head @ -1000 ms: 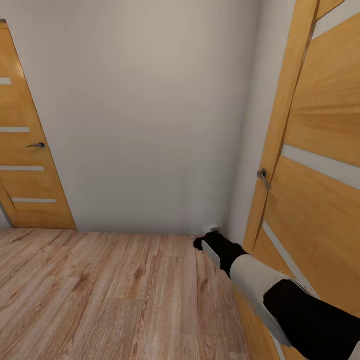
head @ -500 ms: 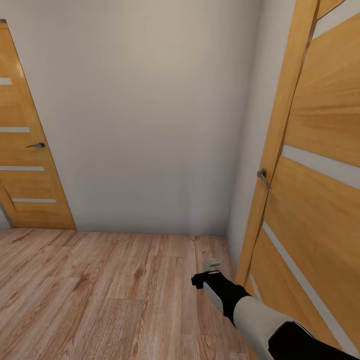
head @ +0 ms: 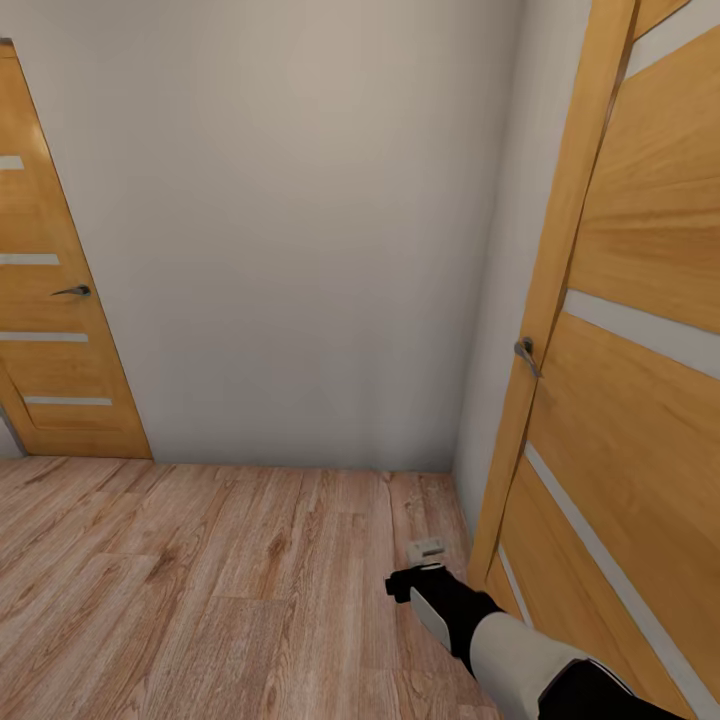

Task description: Move the two storage containers from the living room to the garage. In the garage, place one container on the floor and stack the other container on top of it (either order is fine).

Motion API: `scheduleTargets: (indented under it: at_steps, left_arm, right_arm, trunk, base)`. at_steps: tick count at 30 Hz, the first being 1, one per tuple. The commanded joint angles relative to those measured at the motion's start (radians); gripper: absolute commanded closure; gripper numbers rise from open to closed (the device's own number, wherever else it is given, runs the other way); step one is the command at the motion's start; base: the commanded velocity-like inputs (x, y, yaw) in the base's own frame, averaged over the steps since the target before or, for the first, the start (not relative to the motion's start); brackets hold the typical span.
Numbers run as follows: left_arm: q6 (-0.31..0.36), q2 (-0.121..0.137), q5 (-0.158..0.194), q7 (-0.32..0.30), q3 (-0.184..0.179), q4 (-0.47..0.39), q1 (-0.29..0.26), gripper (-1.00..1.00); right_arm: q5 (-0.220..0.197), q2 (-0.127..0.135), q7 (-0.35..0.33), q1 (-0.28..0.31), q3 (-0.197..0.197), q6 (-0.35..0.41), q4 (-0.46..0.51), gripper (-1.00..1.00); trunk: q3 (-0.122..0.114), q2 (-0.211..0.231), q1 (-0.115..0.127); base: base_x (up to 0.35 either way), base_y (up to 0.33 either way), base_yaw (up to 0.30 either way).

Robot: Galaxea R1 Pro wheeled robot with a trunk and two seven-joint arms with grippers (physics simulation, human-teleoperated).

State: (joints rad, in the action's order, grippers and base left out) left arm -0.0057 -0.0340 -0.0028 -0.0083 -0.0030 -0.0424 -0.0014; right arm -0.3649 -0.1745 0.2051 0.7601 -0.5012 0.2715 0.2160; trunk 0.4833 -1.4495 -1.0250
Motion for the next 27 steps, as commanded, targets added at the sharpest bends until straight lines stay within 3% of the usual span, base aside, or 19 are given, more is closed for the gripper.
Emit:
scheduleTargets:
  at_steps: [1, 6, 8, 13, 19, 20, 27]
  left_arm:
    - [-0.001, 0.0, 0.0, -0.001, 0.0, -0.001, 0.0, -1.0]
    - [0.0, 0.0, 0.0, -0.001, 0.0, -0.001, 0.0, -1.0]
    - [0.0, 0.001, 0.001, -0.001, 0.0, 0.001, 0.0, -1.0]
    - [0.0, 0.002, 0.004, -0.001, 0.001, 0.001, 0.0, -1.0]
    - [0.0, 0.005, 0.011, -0.001, 0.009, 0.001, 0.0, -1.0]
    - [0.0, 0.004, 0.012, -0.001, 0.01, 0.001, 0.0, -1.0]
    - [0.0, 0.005, 0.013, 0.0, 0.011, 0.001, 0.0, -1.0]
  right_arm:
    - [-0.009, 0.0, 0.007, 0.001, -0.008, 0.003, -0.009, -1.0]
    - [-0.009, 0.0, 0.002, -0.007, -0.008, -0.007, -0.052, -1.0]
    - [-0.004, 0.0, 0.0, -0.011, -0.009, -0.063, -0.069, -1.0]
    - [0.044, 0.0, -0.001, -0.032, -0.01, -0.13, -0.14, -1.0]
    - [0.057, 0.0, -0.001, -0.126, -0.01, -0.234, -0.217, -1.0]
    - [0.058, 0.0, -0.001, -0.169, -0.01, -0.247, -0.224, -1.0]
    - [0.085, 0.0, -0.001, -0.322, -0.01, -0.329, -0.232, -1.0]
  trunk:
    - [0.001, -0.001, 0.0]
    - [0.001, -0.001, 0.0]
    - [0.001, -0.001, 0.0]
    - [0.001, -0.001, 0.0]
    - [0.001, -0.001, 0.0]
    - [0.001, -0.001, 0.0]
    - [0.001, -0.001, 0.0]
  base:
    - [0.0, 0.0, 0.0]
    - [0.0, 0.0, 0.0]
    - [0.0, 0.0, 0.0]
    - [0.0, 0.0, 0.0]
    - [0.0, 0.0, 0.0]
    - [0.0, 0.0, 0.0]
    - [0.0, 0.0, 0.0]
